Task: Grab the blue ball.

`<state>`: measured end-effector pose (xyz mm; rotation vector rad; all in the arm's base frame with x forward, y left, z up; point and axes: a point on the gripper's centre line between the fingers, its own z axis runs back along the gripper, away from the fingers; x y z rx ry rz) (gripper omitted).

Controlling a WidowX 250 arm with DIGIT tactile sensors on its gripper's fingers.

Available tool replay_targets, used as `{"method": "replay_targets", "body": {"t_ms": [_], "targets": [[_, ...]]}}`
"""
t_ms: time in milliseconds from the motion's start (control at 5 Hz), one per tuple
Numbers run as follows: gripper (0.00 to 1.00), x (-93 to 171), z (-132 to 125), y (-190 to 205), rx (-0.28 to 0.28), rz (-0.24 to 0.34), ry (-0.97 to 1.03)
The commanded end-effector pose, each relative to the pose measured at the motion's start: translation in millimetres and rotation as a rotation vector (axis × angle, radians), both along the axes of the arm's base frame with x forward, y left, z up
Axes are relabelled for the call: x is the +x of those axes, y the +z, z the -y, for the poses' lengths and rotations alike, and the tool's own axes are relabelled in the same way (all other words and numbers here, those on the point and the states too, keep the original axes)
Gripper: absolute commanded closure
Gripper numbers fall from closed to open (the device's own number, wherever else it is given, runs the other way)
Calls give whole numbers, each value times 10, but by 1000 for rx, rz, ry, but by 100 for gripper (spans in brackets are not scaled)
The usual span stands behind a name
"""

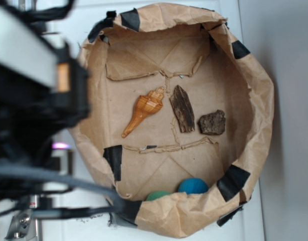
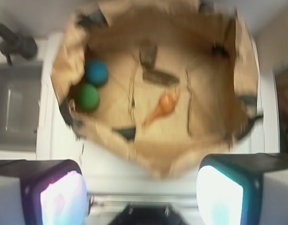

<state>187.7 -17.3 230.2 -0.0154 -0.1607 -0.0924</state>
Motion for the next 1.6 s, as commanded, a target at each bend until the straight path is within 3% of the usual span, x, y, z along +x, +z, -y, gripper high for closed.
{"method": "replay_targets", "body": {"t_ms": [0, 200, 400, 600, 800, 1000, 1400], "targets": [[0, 381, -9, -295, -21, 71, -68], [0, 505, -33, -584, -73, 72, -117], [0, 641, -169, -833, -88, 64, -129], [0, 809, -398, -986, -89, 28, -67], [0, 895, -438, -1116, -73, 22, -67], [0, 869, 88, -1317, -67, 63, -232], [0, 956, 544, -1385, -138, 110, -264]]}}
